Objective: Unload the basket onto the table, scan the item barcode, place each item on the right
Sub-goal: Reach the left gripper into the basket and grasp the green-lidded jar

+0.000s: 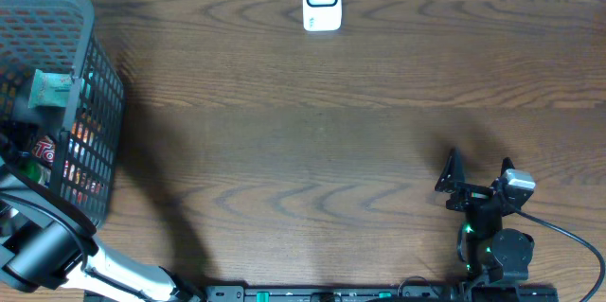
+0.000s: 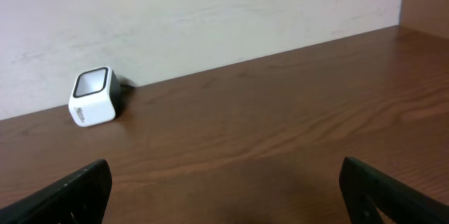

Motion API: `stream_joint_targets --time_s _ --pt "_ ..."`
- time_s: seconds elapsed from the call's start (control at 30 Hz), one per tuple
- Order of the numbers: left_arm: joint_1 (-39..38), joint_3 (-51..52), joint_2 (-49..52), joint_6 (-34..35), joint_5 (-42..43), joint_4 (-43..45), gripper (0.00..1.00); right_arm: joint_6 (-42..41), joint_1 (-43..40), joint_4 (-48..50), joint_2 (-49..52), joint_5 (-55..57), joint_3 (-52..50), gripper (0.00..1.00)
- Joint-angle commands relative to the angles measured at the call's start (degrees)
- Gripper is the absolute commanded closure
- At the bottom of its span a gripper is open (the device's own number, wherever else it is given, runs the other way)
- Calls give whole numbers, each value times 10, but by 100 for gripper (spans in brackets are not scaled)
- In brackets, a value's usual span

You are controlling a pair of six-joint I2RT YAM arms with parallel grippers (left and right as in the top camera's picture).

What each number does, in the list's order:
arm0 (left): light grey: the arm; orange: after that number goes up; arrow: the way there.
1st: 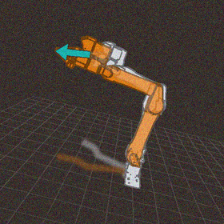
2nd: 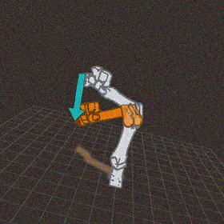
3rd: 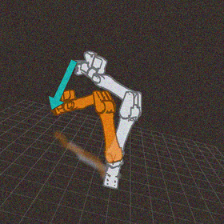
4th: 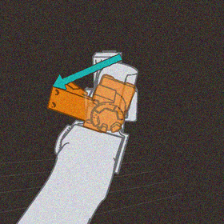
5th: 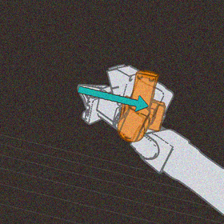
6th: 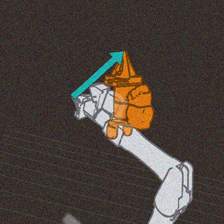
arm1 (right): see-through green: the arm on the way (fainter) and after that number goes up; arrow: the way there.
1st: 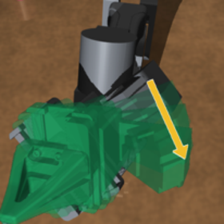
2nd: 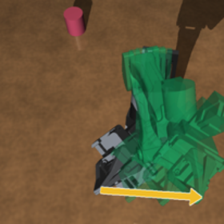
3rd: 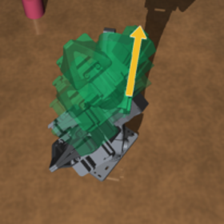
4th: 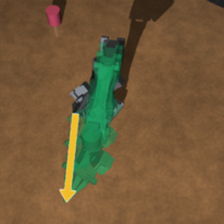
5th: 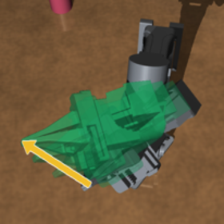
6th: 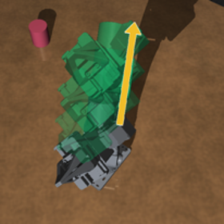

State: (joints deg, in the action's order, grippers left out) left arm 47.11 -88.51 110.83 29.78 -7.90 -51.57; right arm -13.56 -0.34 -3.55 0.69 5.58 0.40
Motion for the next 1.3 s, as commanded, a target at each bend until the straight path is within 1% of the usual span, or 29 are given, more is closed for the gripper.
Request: stream_joint_targets --time_s 0.0,0.4,0.43,0.5,0.53,0.8,1.0,1.1,1.13,1.27 --pt "-3 8 6 -5 -3 -1 0 -1 8 -1 -2 1 -1 1" --pt "-3 44 6 -5 -3 18 1 -1 8 -1 -2 1 -1 1" --pt "-3 44 6 -5 -3 18 2 -1 8 -1 -2 1 -1 1" --pt "-3 44 6 -5 -3 18 11 -1 8 -1 -2 1 -1 1" --pt "-3 44 6 -5 -3 19 14 -1 8 -1 -2 1 -1 1" --pt "-3 52 6 -6 -33 33 14 -1 8 -1 -2 1 -1 1" --pt "-3 73 6 -6 -33 55 12 -1 8 -1 -2 1 -1 1" --pt "-3 77 6 -6 -33 57 14 -1 8 -1 -2 1 -1 1" --pt "-3 77 6 -12 -33 59 17 -1 8 -1 -2 1 -1 1" --pt "-2 75 6 -51 -33 61 42 -1 8 -1 -2 1 -1 1"
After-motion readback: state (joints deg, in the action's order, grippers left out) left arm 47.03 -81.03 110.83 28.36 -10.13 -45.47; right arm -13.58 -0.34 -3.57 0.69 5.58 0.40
